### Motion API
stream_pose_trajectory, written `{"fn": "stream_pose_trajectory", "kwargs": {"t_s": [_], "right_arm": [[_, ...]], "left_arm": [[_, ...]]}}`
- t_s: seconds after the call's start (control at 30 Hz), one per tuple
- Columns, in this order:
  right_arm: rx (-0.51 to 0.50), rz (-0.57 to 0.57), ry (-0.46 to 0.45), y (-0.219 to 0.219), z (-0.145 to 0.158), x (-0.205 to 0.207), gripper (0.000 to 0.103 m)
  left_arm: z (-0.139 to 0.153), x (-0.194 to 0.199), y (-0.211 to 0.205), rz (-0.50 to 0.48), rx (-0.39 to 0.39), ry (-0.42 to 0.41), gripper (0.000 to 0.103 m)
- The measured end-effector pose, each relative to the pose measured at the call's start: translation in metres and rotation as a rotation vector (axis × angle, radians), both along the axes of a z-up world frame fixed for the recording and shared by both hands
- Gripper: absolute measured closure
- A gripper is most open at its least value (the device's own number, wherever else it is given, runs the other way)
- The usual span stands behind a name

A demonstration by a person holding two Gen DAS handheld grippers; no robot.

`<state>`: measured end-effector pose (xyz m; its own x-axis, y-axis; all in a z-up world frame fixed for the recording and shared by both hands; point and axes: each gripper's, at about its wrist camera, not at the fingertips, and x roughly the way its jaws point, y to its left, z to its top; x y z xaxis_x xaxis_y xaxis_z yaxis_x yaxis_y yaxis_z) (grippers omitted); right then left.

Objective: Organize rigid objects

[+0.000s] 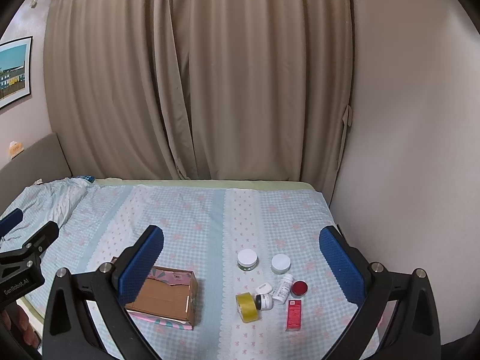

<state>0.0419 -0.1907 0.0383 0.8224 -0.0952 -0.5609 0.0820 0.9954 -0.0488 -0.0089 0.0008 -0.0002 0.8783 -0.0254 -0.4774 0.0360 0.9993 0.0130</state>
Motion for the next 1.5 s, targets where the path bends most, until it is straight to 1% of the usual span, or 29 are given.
{"fn": "stream_pose_trajectory", "kwargs": {"t_s": [0.17,0.47,0.67,1.13,1.3,1.37,1.5], "right_arm": [[0.010,0.010,-0.009,-0.001,0.001,-0.002,0.000],[-0.004,0.009,-0.029,-0.003,-0.002,-0.004,0.000],[0.005,0.005,-0.040,-0.004,-0.004,-0.007,0.000],[0.011,0.000,-0.041,-0.012,-0.009,-0.009,0.000],[0.014,0.000,-0.048,-0.012,-0.008,-0.012,0.000],[0.016,-0.008,-0.051,-0.018,-0.007,-0.013,0.000],[0.015,-0.044,-0.023,-0.040,-0.013,-0.011,0.000]], "left_arm": [[0.001,0.000,0.001,0.003,-0.004,-0.005,0.001],[0.002,-0.003,0.002,0.001,-0.010,-0.019,0.001],[0.003,-0.002,0.003,-0.009,-0.027,-0.022,0.001],[-0.001,0.000,-0.013,-0.019,-0.008,-0.013,0.001],[-0.003,0.006,-0.020,-0.033,-0.013,0.007,0.001],[-0.005,0.010,-0.025,-0.036,-0.014,0.018,0.001],[-0.015,0.028,-0.040,-0.062,-0.035,0.078,0.001]]}}
